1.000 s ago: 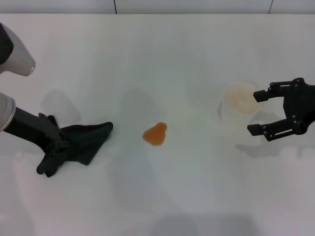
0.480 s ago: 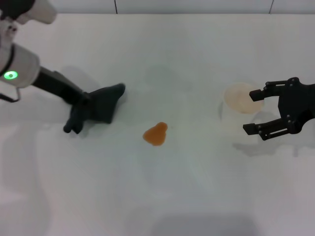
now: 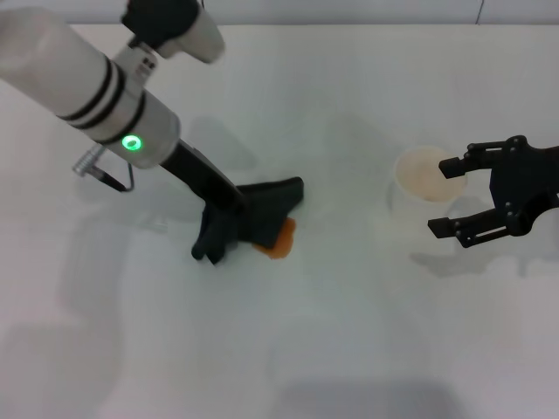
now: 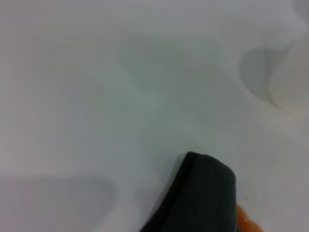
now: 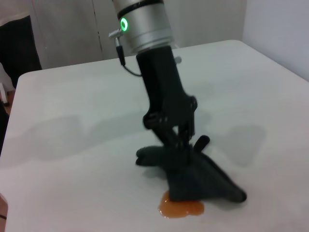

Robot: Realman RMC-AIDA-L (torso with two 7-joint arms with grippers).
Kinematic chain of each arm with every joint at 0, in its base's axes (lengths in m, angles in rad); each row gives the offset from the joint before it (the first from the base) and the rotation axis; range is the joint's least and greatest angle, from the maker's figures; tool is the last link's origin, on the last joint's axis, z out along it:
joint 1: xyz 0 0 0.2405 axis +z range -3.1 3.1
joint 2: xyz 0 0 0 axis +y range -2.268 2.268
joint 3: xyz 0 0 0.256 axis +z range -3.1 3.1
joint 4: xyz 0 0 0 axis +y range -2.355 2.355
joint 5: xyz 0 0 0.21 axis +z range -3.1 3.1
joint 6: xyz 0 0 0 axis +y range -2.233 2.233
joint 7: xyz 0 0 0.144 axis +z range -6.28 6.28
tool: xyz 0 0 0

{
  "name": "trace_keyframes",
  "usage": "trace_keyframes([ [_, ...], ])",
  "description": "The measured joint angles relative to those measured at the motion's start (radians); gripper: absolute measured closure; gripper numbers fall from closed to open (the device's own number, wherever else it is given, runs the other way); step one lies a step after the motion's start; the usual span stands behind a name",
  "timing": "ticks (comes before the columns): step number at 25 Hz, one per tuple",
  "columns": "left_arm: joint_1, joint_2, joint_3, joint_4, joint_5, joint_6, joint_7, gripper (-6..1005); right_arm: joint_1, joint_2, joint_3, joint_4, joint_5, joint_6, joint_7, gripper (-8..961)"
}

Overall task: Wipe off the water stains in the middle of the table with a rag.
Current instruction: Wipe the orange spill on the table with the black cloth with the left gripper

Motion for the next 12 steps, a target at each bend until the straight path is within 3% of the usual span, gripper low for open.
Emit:
trace_keyframes([
  [8,0.025,-0.002,0.339,0.03,-0.232,0.0,-0.107,932,0.005,0.0,0.0,0.0,0.0,0.0,0.001,83],
  [12,0.079,-0.004,0.515,0.141,-0.28,-0.009,-0.223,931,0.009,0.0,0.0,0.001,0.001,0.0,0.004,83],
])
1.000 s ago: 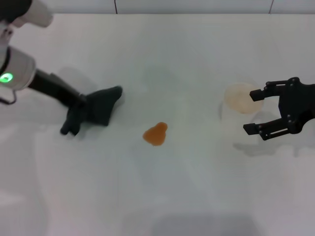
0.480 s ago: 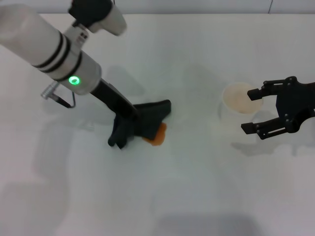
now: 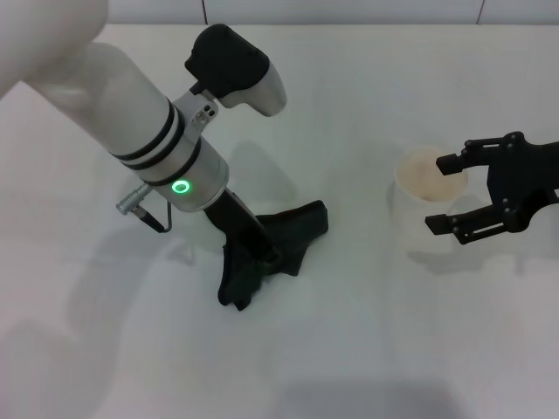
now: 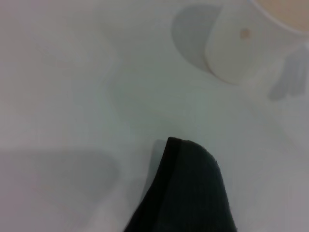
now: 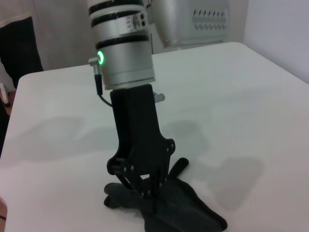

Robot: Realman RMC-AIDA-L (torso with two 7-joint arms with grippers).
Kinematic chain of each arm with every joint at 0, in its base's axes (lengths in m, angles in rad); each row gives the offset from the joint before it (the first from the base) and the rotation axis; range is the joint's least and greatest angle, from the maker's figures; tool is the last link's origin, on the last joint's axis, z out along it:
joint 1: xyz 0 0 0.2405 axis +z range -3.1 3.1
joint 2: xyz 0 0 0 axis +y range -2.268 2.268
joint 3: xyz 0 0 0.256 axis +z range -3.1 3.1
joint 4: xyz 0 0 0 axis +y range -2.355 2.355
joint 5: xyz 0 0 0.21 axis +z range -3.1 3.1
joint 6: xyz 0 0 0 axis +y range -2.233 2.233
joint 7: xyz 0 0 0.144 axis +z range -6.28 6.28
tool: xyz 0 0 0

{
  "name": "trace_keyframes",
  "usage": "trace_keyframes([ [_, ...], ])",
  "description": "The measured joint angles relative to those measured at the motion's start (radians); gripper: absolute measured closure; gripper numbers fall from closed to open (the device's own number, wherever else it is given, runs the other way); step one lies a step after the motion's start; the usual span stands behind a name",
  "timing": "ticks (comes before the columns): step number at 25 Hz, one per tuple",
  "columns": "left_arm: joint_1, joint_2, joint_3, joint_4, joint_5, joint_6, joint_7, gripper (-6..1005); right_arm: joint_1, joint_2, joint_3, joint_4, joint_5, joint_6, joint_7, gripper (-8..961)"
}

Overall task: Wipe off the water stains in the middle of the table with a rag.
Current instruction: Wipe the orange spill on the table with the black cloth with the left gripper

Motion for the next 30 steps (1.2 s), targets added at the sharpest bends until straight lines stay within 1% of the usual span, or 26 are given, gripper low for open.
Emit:
trace_keyframes([
  [1,0.021,0.001,0.03,0.043,-0.002,-0.002,-0.023,931,0.0,0.0,0.0,0.0,0.001,0.0,0.0,83],
  [4,0.064,0.007,0.051,0.118,0.007,-0.005,-0.061,931,0.0,0.001,0.0,0.001,0.001,0.0,0.001,83],
  [6,0.072,0.012,0.02,0.12,0.021,-0.005,-0.064,931,0.0,0.001,0.0,0.002,0.001,0.001,0.001,83],
  [8,0.075,0.014,-0.036,0.104,0.058,-0.004,-0.06,931,0.0,0.001,0.0,0.002,0.002,0.002,0.001,83],
  [9,0.075,0.014,-0.036,0.104,0.058,-0.004,-0.06,931,0.0,0.001,-0.001,0.002,0.002,0.002,0.001,83],
  [10,0.077,0.015,-0.115,0.079,0.116,-0.005,-0.047,931,0.0,0.002,-0.004,0.002,0.002,0.002,0.001,83],
  [11,0.079,0.017,-0.168,0.062,0.147,-0.005,-0.034,931,0.0,0.002,-0.009,0.002,0.003,0.004,0.001,83],
  [12,0.079,0.018,-0.192,0.055,0.161,-0.006,-0.027,931,-0.001,0.001,-0.011,0.002,0.004,0.004,0.001,83],
  [15,0.081,0.028,-0.305,0.03,0.203,-0.006,0.008,932,-0.002,0.002,-0.022,0.002,0.006,0.009,0.001,83],
  [17,0.08,0.033,-0.352,0.023,0.206,0.0,0.031,932,-0.003,0.002,-0.025,0.002,0.007,0.012,0.001,83],
  [19,0.077,0.031,-0.357,0.022,0.203,0.006,0.037,933,-0.003,0.002,-0.025,0.003,0.008,0.013,0.001,83],
  [21,0.073,0.024,-0.354,0.025,0.202,0.015,0.043,931,-0.002,0.002,-0.025,0.007,0.008,0.013,0.001,83],
  [22,0.069,0.017,-0.349,0.026,0.199,0.023,0.047,930,-0.001,0.002,-0.025,0.01,0.008,0.013,0.001,83],
  [23,0.062,0.009,-0.317,0.029,0.166,0.03,0.051,929,0.0,0.002,-0.025,0.013,0.008,0.014,0.001,83],
  [24,0.062,0.009,-0.317,0.029,0.166,0.03,0.051,929,0.001,0.002,-0.025,0.014,0.008,0.014,0.001,83],
  [26,0.056,0.007,-0.257,0.029,0.098,0.029,0.048,927,0.001,0.002,-0.025,0.014,0.008,0.015,0.002,83],
  [29,0.041,0.006,-0.132,0.03,-0.016,0.017,0.036,924,0.0,0.002,-0.024,0.014,0.009,0.016,0.007,83],
  [30,0.036,0.005,-0.099,0.03,-0.036,0.01,0.029,923,0.0,0.002,-0.025,0.015,0.009,0.015,0.008,83],
])
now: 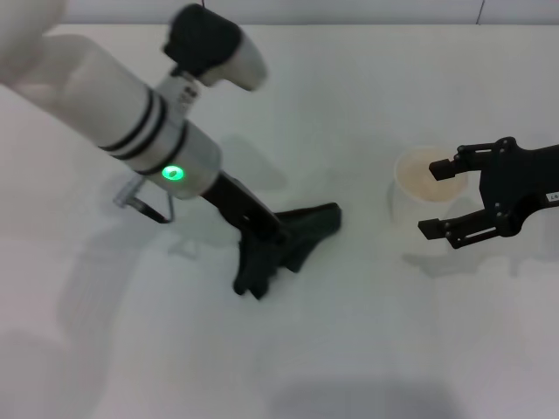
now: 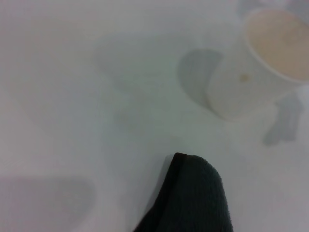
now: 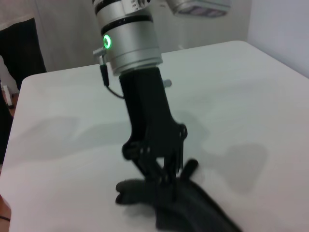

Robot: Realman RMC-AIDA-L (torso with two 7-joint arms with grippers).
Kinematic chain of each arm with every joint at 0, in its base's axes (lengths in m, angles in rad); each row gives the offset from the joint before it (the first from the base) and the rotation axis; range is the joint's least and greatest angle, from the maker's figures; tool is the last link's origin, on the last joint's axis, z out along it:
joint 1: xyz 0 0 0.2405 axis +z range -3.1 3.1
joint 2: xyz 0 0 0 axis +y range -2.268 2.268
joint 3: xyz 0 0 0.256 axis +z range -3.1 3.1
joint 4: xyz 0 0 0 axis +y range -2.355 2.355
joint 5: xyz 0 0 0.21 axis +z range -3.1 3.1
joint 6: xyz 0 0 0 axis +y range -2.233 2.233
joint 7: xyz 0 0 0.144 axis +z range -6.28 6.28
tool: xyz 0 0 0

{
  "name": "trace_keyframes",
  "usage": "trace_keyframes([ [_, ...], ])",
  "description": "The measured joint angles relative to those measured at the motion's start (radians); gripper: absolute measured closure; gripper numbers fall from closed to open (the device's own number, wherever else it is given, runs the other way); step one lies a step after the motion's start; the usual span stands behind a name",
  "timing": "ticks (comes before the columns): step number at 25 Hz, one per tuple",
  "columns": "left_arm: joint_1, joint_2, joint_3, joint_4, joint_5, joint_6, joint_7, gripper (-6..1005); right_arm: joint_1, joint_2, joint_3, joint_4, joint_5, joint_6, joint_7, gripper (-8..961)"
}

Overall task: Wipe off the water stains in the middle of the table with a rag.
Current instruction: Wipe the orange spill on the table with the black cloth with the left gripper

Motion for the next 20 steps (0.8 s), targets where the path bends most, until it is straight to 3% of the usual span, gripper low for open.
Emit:
trace_keyframes([
  [2,-0.016,-0.002,0.084,-0.002,-0.036,-0.03,-0.023,922,0.0,0.0,0.0,0.0,0.0,0.0,0.001,83],
  [5,-0.031,0.0,0.122,-0.015,-0.048,-0.074,-0.044,919,0.001,0.0,-0.002,0.0,0.001,0.0,0.001,83],
  [9,-0.044,0.008,0.054,-0.052,-0.018,-0.1,-0.039,915,-0.001,0.0,-0.02,0.0,0.003,0.002,0.001,83],
  [16,-0.046,0.019,-0.159,-0.094,0.161,-0.115,-0.028,909,-0.003,0.001,-0.038,0.0,0.011,0.007,0.003,84],
  [20,-0.04,0.028,-0.192,-0.095,0.17,-0.108,-0.019,906,-0.002,0.002,-0.04,0.0,0.014,0.01,0.003,84],
])
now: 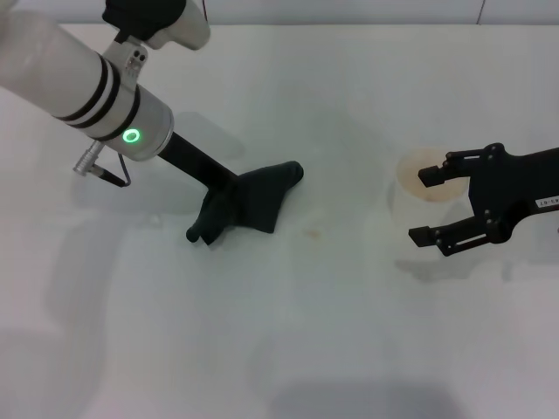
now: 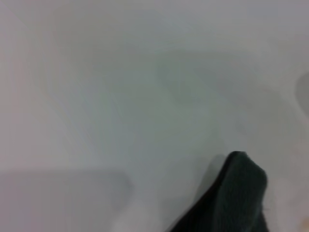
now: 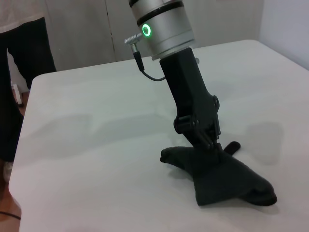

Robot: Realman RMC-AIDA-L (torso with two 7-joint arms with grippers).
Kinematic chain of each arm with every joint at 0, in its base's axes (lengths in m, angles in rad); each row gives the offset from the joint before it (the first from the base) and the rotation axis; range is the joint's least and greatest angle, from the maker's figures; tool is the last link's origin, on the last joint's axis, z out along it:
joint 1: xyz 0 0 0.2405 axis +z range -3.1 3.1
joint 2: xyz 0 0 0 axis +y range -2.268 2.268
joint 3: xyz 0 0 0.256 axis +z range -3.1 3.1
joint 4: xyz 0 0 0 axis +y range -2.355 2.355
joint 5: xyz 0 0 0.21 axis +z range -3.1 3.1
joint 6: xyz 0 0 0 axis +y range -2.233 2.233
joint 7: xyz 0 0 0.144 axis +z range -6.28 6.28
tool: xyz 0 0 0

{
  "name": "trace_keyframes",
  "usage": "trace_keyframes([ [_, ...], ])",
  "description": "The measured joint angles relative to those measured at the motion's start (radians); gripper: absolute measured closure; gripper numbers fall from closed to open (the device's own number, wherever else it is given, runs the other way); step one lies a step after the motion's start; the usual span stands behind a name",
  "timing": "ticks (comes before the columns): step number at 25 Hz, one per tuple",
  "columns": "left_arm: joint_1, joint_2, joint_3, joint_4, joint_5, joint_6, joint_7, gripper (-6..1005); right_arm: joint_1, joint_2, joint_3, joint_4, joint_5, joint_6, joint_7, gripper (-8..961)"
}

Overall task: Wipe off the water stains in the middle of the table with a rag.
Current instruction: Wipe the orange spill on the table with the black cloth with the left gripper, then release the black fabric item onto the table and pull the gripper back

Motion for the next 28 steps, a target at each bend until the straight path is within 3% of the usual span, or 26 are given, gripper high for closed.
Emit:
trace_keyframes([
  [3,-0.001,-0.009,0.003,0.003,-0.006,0.017,0.012,903,0.002,0.0,0.0,0.001,0.0,0.008,0.0,84],
  [4,-0.01,-0.023,0.04,0.009,-0.038,0.037,0.019,902,0.003,0.0,0.0,0.001,0.0,0.01,0.0,84],
  [9,-0.022,-0.026,0.184,0.014,-0.17,0.035,0.014,898,0.004,0.0,0.0,0.002,0.0,0.012,0.0,84],
  [15,-0.036,-0.026,0.234,0.016,-0.22,0.021,0.01,893,0.005,-0.001,0.003,0.002,0.0,0.011,0.0,84],
  [20,-0.01,-0.016,0.183,0.018,-0.194,0.013,0.014,888,-0.002,-0.002,0.01,-0.003,0.0,0.01,0.0,84],
  [25,0.058,0.011,0.023,0.025,-0.101,0.026,0.054,884,-0.006,-0.004,0.025,0.0,0.0,0.01,0.0,84],
  [28,0.124,0.018,-0.048,0.1,-0.103,0.076,0.108,881,-0.015,-0.004,0.043,0.0,0.0,0.008,0.0,84],
])
